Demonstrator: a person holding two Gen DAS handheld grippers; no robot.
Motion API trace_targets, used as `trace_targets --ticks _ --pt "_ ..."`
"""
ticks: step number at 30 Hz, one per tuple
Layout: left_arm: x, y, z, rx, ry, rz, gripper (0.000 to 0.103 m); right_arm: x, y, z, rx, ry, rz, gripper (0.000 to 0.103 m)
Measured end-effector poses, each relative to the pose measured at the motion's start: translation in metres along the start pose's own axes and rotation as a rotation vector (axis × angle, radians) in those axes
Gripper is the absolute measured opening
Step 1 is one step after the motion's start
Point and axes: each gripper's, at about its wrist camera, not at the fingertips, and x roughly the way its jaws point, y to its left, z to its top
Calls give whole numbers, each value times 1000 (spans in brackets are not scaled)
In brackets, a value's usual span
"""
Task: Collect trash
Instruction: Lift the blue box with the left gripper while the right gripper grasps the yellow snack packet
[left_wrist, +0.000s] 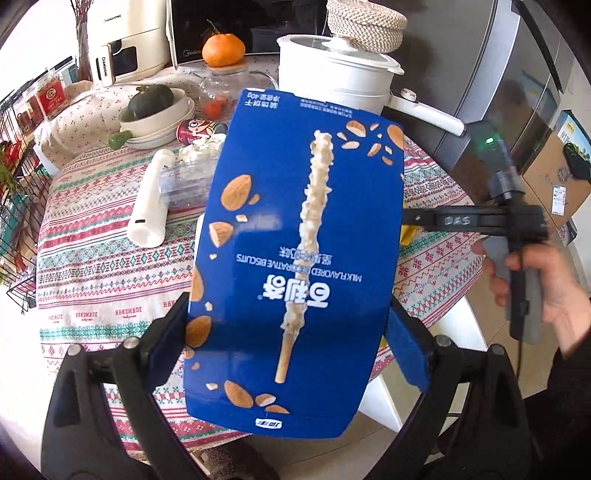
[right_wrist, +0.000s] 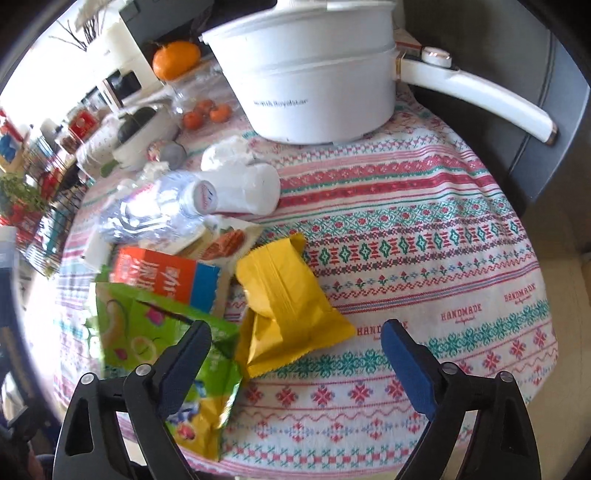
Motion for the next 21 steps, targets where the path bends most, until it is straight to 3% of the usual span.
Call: trace_targets --ticks 3,6,8,9,21 --pt "1 6 3 -7 6 -1 96 22 -2 1 -8 68 -44 84" --pt "3 5 3 -16 15 1 96 43 -11 -1 33 123 -21 59" --pt "4 5 3 -19 16 4 96 41 -13 -2 40 99 -10 49" --pt "4 4 3 -21 15 6 96 40 -14 -2 41 98 6 34" --pt "-2 0 -3 -11 -5 -10 96 -18 -34 -23 14 12 -14 29"
